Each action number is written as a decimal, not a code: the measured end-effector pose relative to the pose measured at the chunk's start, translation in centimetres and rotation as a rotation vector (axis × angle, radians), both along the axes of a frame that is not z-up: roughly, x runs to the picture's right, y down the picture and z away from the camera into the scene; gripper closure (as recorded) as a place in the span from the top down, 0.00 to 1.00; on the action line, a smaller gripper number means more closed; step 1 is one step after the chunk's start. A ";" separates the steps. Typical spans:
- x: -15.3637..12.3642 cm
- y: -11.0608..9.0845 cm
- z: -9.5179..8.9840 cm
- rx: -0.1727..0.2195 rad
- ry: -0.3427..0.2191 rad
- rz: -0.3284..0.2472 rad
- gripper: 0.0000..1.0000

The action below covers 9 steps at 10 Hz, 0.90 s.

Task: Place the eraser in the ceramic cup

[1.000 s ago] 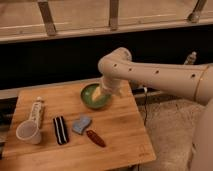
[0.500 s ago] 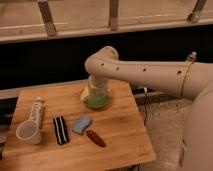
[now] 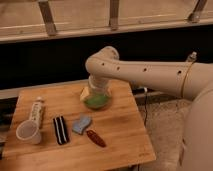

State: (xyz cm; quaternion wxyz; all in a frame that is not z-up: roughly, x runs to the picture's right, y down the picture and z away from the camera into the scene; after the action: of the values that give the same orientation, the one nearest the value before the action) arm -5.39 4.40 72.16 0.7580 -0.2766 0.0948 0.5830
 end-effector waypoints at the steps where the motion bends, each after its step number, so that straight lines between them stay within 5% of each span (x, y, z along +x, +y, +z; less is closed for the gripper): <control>1: -1.6 0.4 -0.1 -0.004 -0.036 -0.026 0.80; 9: -21.2 4.4 1.3 -0.031 -0.276 -0.216 0.80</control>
State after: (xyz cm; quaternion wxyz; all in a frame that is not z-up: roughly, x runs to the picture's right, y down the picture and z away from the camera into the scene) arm -26.64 8.77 73.45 0.8177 -0.3539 0.0278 0.4532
